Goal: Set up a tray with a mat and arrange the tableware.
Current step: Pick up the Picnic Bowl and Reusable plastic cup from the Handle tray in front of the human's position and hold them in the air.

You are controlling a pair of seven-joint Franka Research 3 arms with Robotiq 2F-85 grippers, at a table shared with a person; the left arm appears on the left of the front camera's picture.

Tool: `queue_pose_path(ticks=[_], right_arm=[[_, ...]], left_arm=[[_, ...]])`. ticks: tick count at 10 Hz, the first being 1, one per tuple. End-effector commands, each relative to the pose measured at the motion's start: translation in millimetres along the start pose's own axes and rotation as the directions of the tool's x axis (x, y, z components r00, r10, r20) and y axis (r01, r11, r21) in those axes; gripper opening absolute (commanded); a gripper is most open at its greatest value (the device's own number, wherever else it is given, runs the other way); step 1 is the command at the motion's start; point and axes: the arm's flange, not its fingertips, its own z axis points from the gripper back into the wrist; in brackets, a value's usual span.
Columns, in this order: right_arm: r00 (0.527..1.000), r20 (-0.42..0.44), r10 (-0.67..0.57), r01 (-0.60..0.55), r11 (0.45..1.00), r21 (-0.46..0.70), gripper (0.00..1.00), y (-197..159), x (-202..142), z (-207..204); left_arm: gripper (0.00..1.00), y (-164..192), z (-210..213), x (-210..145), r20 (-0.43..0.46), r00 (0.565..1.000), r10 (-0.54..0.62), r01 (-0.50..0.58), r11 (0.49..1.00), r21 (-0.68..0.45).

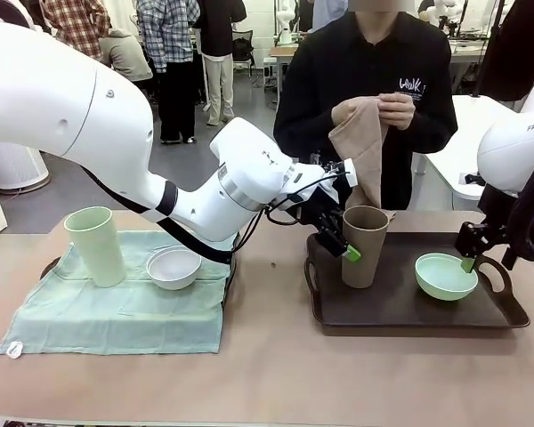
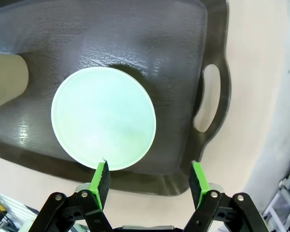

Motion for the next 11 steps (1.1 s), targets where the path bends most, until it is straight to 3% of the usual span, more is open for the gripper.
queue_pose_path(ticks=[1,4,8,11], right_arm=[[0.999,0.034,0.023,-0.023,1.0,0.005,0.85,1.3,7.4,-13.8],[0.997,0.077,-0.002,0.004,1.0,-0.023,0.85,5.7,20.6,-27.5],[0.997,0.073,0.004,-0.003,1.0,-0.012,0.85,9.0,30.3,-40.5],[0.996,0.083,0.01,-0.009,1.0,-0.001,0.85,7.4,29.8,-41.0]], left_arm=[[1.0,2.0,-5.1,6.8,0.012,1.0,0.0,0.0,1.0,0.007],[1.0,-4.3,-11.2,10.5,0.045,0.998,-0.036,0.037,0.999,-0.007],[1.0,-4.6,-24.8,10.3,0.08,0.994,-0.068,0.07,0.997,-0.014],[1.0,-2.5,-38.9,1.9,0.081,0.996,-0.047,0.048,0.999,-0.016]])
